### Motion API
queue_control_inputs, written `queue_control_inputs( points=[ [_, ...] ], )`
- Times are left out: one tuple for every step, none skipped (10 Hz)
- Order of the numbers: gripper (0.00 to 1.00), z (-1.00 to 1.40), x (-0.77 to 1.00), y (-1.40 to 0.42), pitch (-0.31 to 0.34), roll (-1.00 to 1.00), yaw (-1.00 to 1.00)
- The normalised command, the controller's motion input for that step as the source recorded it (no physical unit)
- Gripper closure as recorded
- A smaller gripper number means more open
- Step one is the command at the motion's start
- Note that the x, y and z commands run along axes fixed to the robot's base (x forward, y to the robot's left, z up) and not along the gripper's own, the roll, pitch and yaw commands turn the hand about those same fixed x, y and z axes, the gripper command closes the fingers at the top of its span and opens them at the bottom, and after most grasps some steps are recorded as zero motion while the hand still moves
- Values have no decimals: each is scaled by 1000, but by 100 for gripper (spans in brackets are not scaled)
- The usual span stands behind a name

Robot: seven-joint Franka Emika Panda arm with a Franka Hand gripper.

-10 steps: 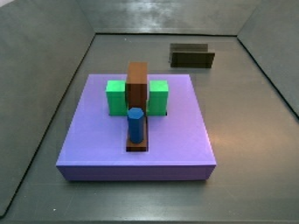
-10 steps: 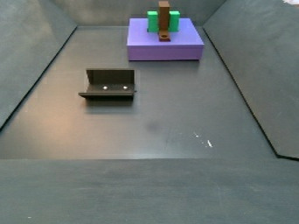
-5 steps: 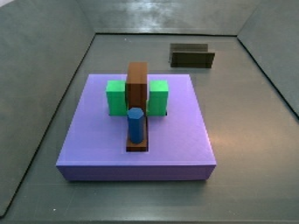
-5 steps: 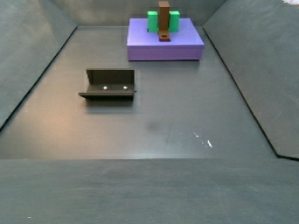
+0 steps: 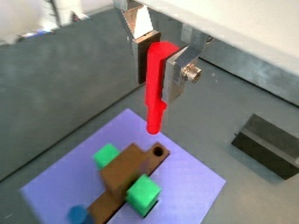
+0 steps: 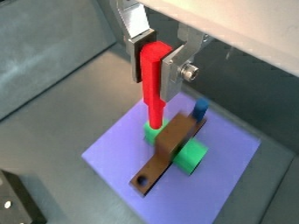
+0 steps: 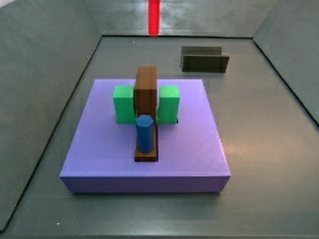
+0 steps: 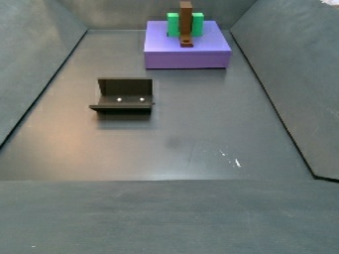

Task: Pick up the red object. Move up. Move to above the board. Insert the red object.
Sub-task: Insert the red object.

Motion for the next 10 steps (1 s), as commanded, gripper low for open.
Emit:
queue_control_inputs(
  points=[
    [100, -489, -49, 660, -91, -150, -206],
    [100, -494, -83, 414, -91, -96, -166],
    [100, -531, -43, 57, -106, -13, -43],
    [100, -600, -29, 0, -123, 0, -23],
    [100, -511, 0, 0, -130, 16, -26],
    [100, -411, 0, 0, -139, 46, -49],
    [100, -323, -3, 0, -131, 57, -46],
    [100, -286, -3, 0, -119, 74, -37],
    [100, -234, 0, 0, -109, 60, -26],
    [100, -231, 0, 14, -99, 51, -9]
  ],
)
